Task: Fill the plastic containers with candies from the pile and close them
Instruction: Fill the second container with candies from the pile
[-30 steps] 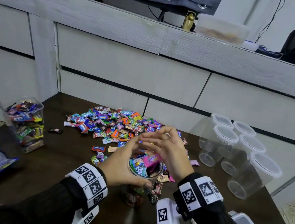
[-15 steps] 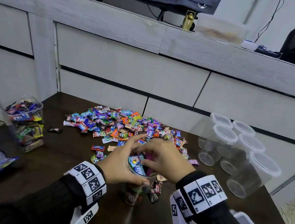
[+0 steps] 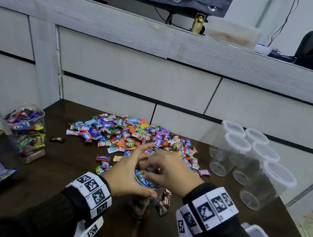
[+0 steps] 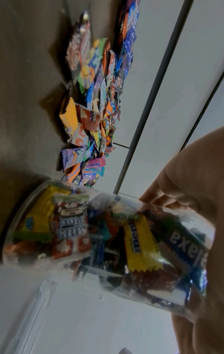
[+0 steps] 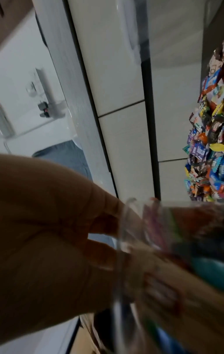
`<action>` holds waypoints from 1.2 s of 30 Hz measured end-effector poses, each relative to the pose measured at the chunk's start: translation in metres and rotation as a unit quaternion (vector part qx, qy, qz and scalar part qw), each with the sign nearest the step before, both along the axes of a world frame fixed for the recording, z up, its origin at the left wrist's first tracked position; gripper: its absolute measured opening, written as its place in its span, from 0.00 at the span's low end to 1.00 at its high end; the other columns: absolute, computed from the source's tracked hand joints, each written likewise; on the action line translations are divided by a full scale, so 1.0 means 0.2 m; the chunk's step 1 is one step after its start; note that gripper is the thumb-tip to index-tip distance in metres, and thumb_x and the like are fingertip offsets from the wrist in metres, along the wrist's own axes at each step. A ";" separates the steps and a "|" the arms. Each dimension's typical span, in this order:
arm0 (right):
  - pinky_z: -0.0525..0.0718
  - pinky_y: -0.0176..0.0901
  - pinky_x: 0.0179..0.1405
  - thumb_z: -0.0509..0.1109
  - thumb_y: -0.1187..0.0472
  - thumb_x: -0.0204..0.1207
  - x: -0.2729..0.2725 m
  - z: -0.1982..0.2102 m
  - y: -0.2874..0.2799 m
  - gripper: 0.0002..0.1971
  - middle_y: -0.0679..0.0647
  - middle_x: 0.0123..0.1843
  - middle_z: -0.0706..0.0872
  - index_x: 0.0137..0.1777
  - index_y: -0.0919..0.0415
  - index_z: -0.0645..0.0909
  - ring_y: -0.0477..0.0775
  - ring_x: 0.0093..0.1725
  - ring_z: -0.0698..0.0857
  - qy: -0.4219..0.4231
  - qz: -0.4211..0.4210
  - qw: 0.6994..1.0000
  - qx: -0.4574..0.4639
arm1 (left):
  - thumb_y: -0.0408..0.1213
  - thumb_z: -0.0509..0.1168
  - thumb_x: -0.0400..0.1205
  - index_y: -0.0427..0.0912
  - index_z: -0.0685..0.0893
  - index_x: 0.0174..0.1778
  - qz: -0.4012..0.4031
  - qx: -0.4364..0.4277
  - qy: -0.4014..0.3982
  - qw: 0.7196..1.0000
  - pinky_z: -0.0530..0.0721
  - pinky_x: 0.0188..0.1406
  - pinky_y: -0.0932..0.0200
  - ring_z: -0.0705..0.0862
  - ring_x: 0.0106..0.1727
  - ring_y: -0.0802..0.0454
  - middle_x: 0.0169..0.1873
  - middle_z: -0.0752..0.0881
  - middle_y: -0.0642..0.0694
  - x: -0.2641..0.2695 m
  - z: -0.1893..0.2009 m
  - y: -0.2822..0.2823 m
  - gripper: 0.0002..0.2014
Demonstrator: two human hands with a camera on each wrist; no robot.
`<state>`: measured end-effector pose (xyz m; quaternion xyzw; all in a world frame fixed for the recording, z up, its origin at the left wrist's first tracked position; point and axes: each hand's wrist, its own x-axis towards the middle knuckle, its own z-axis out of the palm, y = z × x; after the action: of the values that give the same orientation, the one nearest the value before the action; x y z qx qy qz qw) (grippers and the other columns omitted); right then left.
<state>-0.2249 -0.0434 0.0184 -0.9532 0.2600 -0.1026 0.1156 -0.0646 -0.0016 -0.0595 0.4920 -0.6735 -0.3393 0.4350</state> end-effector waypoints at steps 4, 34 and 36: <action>0.78 0.43 0.54 0.70 0.60 0.76 0.03 -0.02 -0.01 0.08 0.53 0.50 0.90 0.53 0.58 0.88 0.51 0.50 0.85 0.024 -0.010 1.000 0.017 | 0.51 0.86 0.54 0.64 0.58 0.80 0.001 0.005 0.003 1.000 0.79 0.67 0.64 0.82 0.65 0.67 0.63 0.84 0.60 0.00 0.01 0.00 0.60; 0.76 0.43 0.67 0.66 0.62 0.79 -0.15 -0.45 -0.12 0.20 0.59 0.69 0.79 0.71 0.55 0.77 0.59 0.68 0.79 0.198 -0.200 0.949 0.144 | 0.52 0.87 0.51 0.69 0.64 0.76 0.021 0.047 0.018 0.998 0.83 0.68 0.50 0.83 0.65 0.62 0.64 0.84 0.57 0.00 -0.01 0.02 0.57; 0.77 0.43 0.64 0.65 0.65 0.77 -0.17 -0.47 -0.14 0.19 0.59 0.67 0.81 0.68 0.59 0.77 0.59 0.66 0.80 0.188 -0.215 0.948 0.142 | 0.53 0.86 0.51 0.70 0.64 0.75 0.021 0.048 0.016 0.998 0.83 0.68 0.52 0.83 0.64 0.64 0.63 0.84 0.59 0.00 -0.01 0.02 0.57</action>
<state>-0.2590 -0.0722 -0.0749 -0.8505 0.4873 0.0941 0.1740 -0.0644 0.0016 -0.0617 0.5210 -0.6384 -0.3702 0.4289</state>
